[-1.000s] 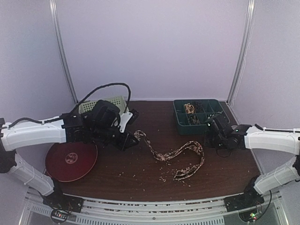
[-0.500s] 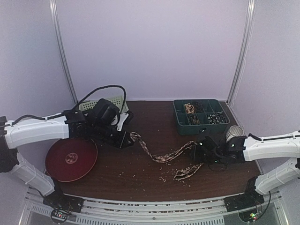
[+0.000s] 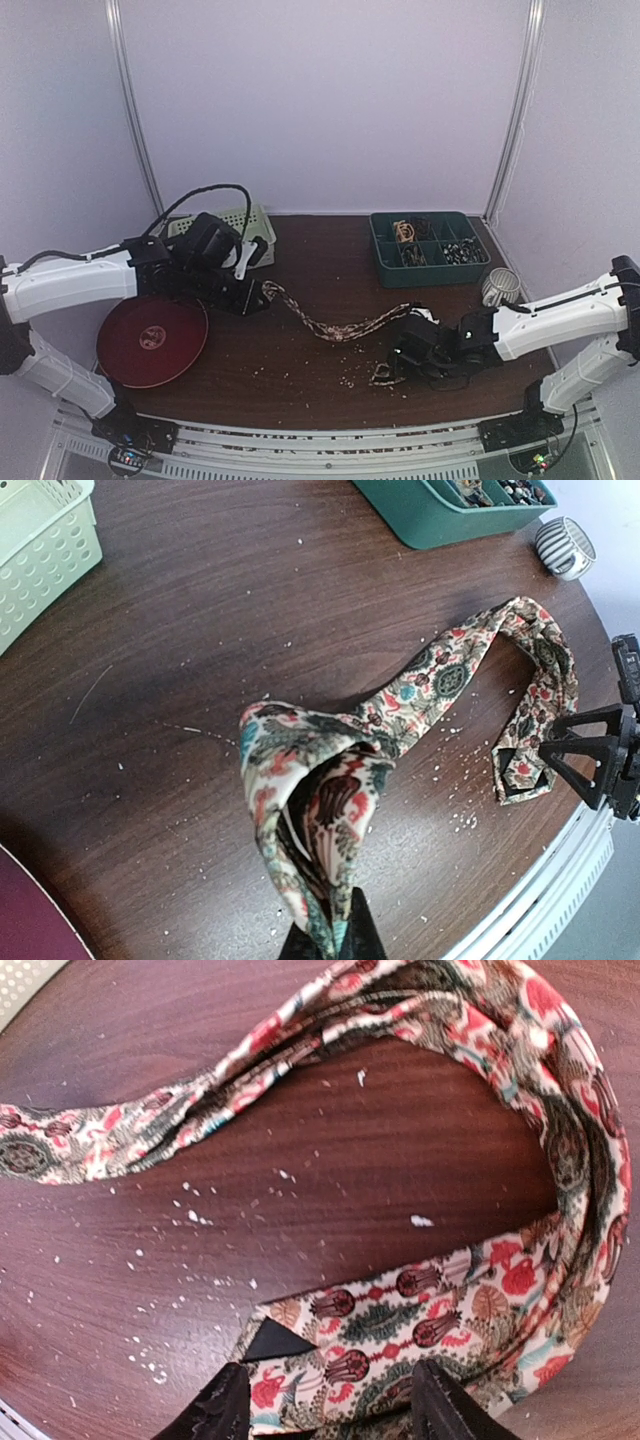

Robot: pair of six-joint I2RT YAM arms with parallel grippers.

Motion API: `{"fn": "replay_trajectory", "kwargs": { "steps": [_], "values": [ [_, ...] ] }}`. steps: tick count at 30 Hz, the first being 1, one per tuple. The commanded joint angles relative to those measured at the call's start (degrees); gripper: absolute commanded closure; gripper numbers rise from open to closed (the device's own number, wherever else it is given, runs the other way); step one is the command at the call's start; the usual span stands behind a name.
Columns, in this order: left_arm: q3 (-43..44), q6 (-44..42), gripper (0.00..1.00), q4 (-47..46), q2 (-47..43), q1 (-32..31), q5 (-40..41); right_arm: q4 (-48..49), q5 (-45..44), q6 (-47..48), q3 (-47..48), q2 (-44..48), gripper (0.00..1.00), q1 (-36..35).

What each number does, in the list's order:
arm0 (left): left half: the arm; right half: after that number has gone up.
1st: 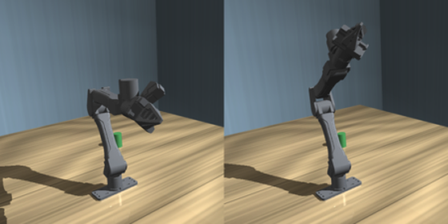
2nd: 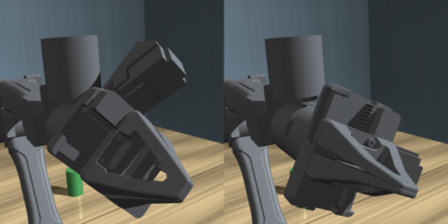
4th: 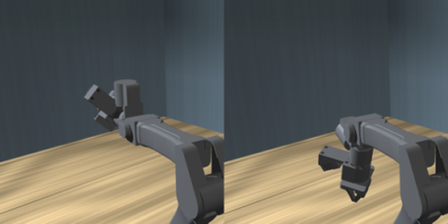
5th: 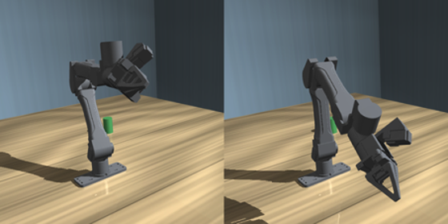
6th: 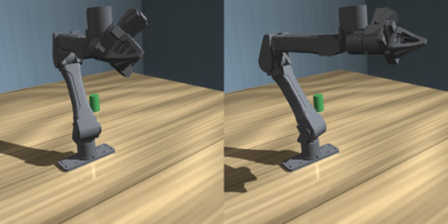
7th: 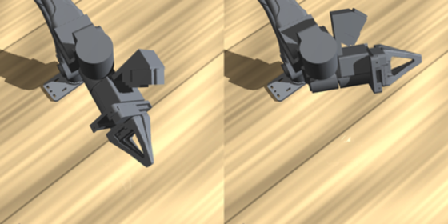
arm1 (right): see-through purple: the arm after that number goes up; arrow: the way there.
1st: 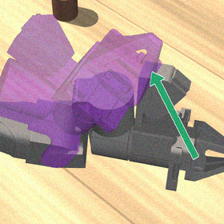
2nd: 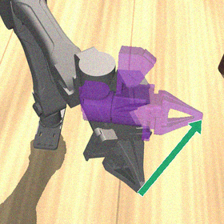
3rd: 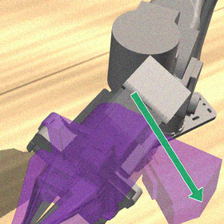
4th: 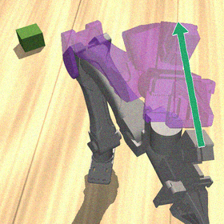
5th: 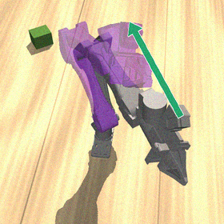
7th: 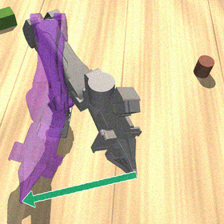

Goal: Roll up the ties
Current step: Pick up the tie from the center of the board.

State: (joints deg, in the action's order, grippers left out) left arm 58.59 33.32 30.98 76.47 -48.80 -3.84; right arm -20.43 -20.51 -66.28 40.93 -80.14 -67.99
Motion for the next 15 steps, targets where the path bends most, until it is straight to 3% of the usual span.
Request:
{"fn": "replay_trajectory", "kwargs": {
  "steps": [1,6,12,15],
  "values": [
    [-1.4,-1.3,1.0,-1.9,-1.6,0.5,0.9,-5.3,-2.5,-6.4,1.7,0.1,0.42,-2.9],
    [-2.1,-1.7,1.0,-3.2,-2.2,0.4,0.8,-6.9,-6.1,-15.4,3.8,0.3,0.34,-8.1],
    [-3.5,-1.5,1.0,-4.7,-2.9,0.4,1.1,5.4,-3.8,-29.7,-2.3,-1.4,0.33,-9.2],
    [-4.1,-1.5,1.0,-5.3,-3.0,0.4,0.7,6.9,-5.8,-33.7,-3.2,-2.1,0.33,-9.2]
  ]
}}
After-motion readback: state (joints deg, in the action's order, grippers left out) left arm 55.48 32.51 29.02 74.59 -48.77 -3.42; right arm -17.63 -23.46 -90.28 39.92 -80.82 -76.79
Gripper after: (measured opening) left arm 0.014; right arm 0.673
